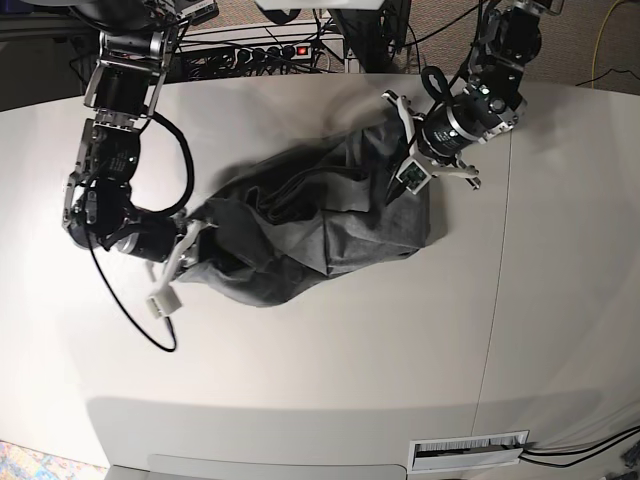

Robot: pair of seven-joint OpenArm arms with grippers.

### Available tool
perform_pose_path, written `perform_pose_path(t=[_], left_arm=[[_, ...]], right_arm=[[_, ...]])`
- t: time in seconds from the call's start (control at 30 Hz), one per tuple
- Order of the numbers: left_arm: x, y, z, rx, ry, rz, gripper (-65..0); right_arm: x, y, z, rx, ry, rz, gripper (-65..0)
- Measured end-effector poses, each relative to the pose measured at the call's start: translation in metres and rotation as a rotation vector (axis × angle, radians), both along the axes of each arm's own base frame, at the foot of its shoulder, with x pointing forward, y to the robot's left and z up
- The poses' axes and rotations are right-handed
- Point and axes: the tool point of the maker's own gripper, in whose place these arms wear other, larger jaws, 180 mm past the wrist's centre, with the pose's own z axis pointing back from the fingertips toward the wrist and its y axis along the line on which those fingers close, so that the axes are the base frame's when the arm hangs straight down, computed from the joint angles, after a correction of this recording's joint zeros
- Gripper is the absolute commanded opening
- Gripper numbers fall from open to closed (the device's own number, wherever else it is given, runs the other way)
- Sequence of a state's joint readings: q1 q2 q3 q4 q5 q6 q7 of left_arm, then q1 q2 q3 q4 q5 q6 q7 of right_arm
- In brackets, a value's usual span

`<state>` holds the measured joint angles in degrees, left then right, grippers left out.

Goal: Fold the T-shirt properly
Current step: 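Lift the bundle end with the right gripper and fold it toward the left gripper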

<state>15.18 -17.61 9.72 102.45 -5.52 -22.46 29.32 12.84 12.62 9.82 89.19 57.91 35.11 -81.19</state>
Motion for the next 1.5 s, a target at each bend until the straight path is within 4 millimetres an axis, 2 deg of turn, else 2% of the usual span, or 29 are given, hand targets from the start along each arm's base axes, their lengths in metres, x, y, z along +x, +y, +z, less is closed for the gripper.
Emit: perform_pose_path(t=[0.23, 0.37, 0.57, 0.7, 0.83, 0.9, 1.0, 1.2, 1.37, 1.5], left_arm=[[0.001, 0.001, -0.004, -0.004, 0.000, 0.003, -65.0], [0.001, 0.001, -0.004, -0.004, -0.001, 0.003, -65.0], [0.001, 0.001, -0.004, -0.003, -0.001, 0.003, -65.0], [0.001, 0.001, -0.004, -0.003, -0.001, 0.003, -65.0], [0.001, 0.002, -0.004, -0.001, 0.001, 0.004, -65.0], [0.001, 0.002, -0.005, 0.000, 0.002, 0.004, -65.0], [0.002, 0.005, -0.004, 0.016, 0.012, 0.026, -65.0], [0.010, 0.029, 0.004, 0.142, -0.008, 0.133, -65.0], [0.018, 0.030, 0.027, 0.134, -0.070, 0.164, -65.0], [0.020, 0.027, 0.034, 0.114, -0.089, 0.162, -65.0]], right_arm=[[-0.014, 0.085, 0.002, 0.103, -0.003, 0.163, -65.0], [-0.021, 0.126, 0.009, 0.171, -0.008, 0.221, -65.0], [-0.022, 0.172, 0.019, 0.211, -0.060, 0.252, -65.0], [-0.026, 0.196, 0.016, 0.162, -0.090, 0.293, -65.0], [-0.037, 0.210, -0.003, 0.016, -0.099, 0.370, -64.5], [-0.042, 0.216, -0.009, -0.037, -0.111, 0.401, -57.8], [-0.043, 0.224, -0.006, -0.034, -0.135, 0.420, -51.0], [-0.048, 0.223, -0.012, -0.046, -0.118, 0.429, -50.5], [-0.052, 0.236, 0.012, 0.108, -0.133, 0.441, -50.5], [-0.054, 0.242, 0.024, 0.175, -0.153, 0.452, -50.4]])
